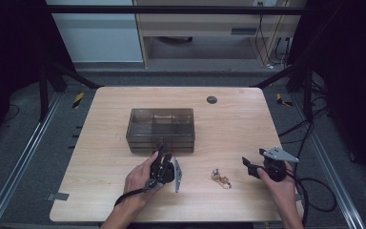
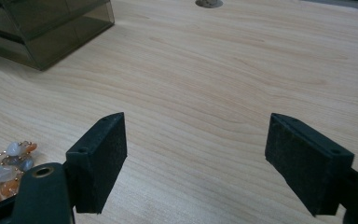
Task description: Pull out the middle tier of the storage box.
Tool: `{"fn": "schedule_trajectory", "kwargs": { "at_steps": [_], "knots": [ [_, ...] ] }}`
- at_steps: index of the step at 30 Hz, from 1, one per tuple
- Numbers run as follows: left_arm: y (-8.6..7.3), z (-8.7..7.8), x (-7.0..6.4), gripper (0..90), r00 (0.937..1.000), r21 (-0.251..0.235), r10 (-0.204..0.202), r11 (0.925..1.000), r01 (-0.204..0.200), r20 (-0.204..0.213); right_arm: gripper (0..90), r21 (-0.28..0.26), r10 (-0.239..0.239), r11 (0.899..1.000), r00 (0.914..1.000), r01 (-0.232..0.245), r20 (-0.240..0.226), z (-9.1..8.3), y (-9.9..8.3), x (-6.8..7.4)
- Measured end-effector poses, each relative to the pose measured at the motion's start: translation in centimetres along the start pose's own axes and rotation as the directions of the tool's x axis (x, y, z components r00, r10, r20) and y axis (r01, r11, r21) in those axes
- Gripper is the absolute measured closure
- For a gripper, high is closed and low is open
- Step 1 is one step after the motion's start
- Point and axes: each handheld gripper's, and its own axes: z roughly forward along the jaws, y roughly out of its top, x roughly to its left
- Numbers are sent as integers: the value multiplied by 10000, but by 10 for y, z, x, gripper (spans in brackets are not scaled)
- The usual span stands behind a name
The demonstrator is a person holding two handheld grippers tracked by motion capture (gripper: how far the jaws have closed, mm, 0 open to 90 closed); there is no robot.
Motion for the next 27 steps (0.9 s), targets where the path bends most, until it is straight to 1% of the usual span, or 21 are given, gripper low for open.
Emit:
{"fn": "schedule_trajectory", "kwargs": {
  "at_steps": [1, 4, 6, 7, 8, 9, 10, 11, 12, 13, 16, 17, 18, 19, 20, 21, 22, 23, 25, 26, 27],
  "knots": [
    [-1, 2, -2, 557, 9997, 82, 217, 9997, -216, -106, 201, 182, 2, 9998, 10000, -1, -67, 1, 0, 1],
    [-2, 3, -3, 561, 9995, 161, 297, 9994, -295, -147, 197, 360, -47, 9993, 10000, 50, -78, 3, 0, 2],
    [-3, 4, -3, 572, 9987, 254, 453, 9987, -448, -213, 197, 474, -139, 9988, 9999, 139, 6, 4, 1, 3],
    [-4, 4, -4, 578, 9977, 350, 611, 9976, -601, -278, 197, 504, -161, 9986, 9999, 160, 32, 4, 1, 3],
    [-4, 4, -4, 585, 9977, 350, 611, 9976, -601, -278, 197, 523, -162, 9985, 9998, 159, 62, 4, 1, 4],
    [-5, 4, -5, 599, 9952, 430, 913, 9950, -897, -358, 198, 541, -164, 9984, 9998, 159, 89, 4, 1, 4],
    [-5, 4, -5, 612, 9952, 430, 913, 9950, -897, -358, 198, 541, -164, 9984, 9998, 159, 89, 4, 1, 4],
    [-7, 3, -4, 622, 9920, 541, 1164, 9920, -1137, -489, 198, 578, -116, 9983, 9999, 109, 112, 4, 1, 4],
    [-9, 3, -3, 631, 9919, 481, 1158, 9924, -1133, -523, 200, 589, -106, 9982, 9999, 99, 121, 4, 1, 3],
    [-10, 3, -2, 639, 9920, 641, 1173, 9914, -1142, -471, 202, 605, -59, 9982, 9999, 52, 112, 4, 2, 4],
    [-12, 4, -2, 661, 9911, 725, 1248, 9900, -1213, -455, 205, 616, -24, 9981, 9999, 18, 108, 4, 2, 4],
    [-13, 6, -4, 667, 9886, 738, 1428, 9875, -1390, -486, 207, 655, 35, 9978, 10000, -39, 69, 4, 2, 4],
    [-13, 6, -4, 669, 9886, 738, 1428, 9875, -1390, -486, 207, 655, 35, 9978, 10000, -39, 69, 4, 2, 4],
    [-13, 8, -6, 673, 9840, 859, 1706, 9824, -1658, -519, 209, 661, -45, 9978, 10000, 39, 82, 5, 2, 4],
    [-13, 8, -6, 681, 9840, 859, 1706, 9824, -1658, -519, 210, 675, -48, 9977, 10000, 43, 81, 5, 2, 4],
    [-14, 11, -8, 682, 9815, 827, 1829, 9806, -1780, -559, 211, 678, -54, 9977, 10000, 49, 80, 5, 2, 4],
    [-14, 12, -9, 682, 9798, 936, 1930, 9778, -1875, -526, 212, 686, -47, 9976, 10000, 42, 74, 5, 2, 4],
    [-14, 17, -10, 682, 9757, 1004, 2095, 9741, -2026, -639, 213, 690, -73, 9976, 9999, 67, 80, 6, 2, 4],
    [-14, 20, -10, 681, 9720, 1064, 2228, 9709, -2145, -740, 215, 719, -36, 9974, 10000, 30, 72, 6, 2, 4],
    [-14, 20, -10, 681, 9720, 1064, 2228, 9709, -2145, -740, 215, 719, -36, 9974, 10000, 30, 72, 6, 2, 4],
    [-14, 21, -11, 681, 9692, 1069, 2336, 9685, -2248, -782, 216, 750, -20, 9972, 10000, 15, 64, 6, 2, 4]
  ]
}}
